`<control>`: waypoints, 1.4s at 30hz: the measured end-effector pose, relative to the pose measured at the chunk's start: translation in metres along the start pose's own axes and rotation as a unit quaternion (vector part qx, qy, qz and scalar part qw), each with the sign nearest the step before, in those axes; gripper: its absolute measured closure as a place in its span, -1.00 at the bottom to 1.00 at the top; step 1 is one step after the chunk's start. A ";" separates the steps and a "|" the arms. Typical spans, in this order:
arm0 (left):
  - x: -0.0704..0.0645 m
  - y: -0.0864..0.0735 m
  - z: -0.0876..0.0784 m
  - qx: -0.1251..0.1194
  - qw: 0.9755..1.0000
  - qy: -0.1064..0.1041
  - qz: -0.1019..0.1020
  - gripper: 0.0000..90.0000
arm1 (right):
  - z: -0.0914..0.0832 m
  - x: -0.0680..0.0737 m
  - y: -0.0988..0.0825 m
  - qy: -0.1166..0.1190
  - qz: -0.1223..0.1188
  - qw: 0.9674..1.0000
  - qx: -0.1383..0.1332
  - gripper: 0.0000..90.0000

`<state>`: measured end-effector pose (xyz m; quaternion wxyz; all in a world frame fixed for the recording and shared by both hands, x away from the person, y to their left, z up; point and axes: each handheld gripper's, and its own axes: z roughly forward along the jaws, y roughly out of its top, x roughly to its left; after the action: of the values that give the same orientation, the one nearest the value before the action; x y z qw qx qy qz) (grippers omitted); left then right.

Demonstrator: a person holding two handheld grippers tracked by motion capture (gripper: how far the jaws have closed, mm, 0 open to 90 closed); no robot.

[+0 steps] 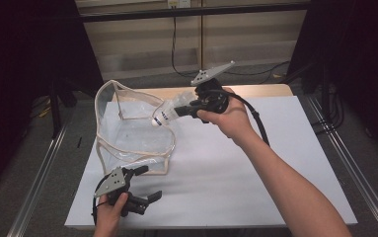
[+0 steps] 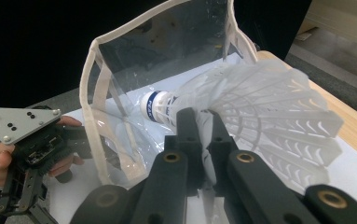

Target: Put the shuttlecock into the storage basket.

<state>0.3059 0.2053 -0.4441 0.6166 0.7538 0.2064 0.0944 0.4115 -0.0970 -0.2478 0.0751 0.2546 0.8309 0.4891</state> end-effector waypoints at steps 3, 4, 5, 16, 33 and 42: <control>0.000 0.000 0.000 -0.001 1.000 -0.001 -0.001 -0.95 | 0.003 0.001 0.001 0.002 -0.003 1.000 0.001 0.96; 0.000 0.000 0.000 -0.001 1.000 -0.001 -0.001 -0.95 | 0.003 0.001 0.002 0.002 -0.003 1.000 0.002 0.96; 0.000 0.000 0.000 -0.001 1.000 -0.002 -0.001 -0.95 | 0.004 0.001 0.002 0.002 -0.004 1.000 0.002 0.96; 0.000 0.000 -0.001 0.000 1.000 0.001 -0.004 -0.95 | 0.012 0.003 0.005 0.006 -0.008 1.000 0.007 0.96; 0.000 0.000 -0.001 0.001 1.000 0.002 -0.003 -0.95 | 0.025 0.008 0.009 0.009 -0.016 1.000 0.014 0.96; 0.000 0.000 0.000 0.001 1.000 0.001 -0.002 -0.95 | 0.030 0.009 0.009 0.010 -0.018 1.000 0.018 0.96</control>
<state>0.3061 0.2057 -0.4444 0.6158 0.7539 0.2088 0.0938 0.4182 -0.0652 -0.2542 0.0708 0.2357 0.8448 0.4752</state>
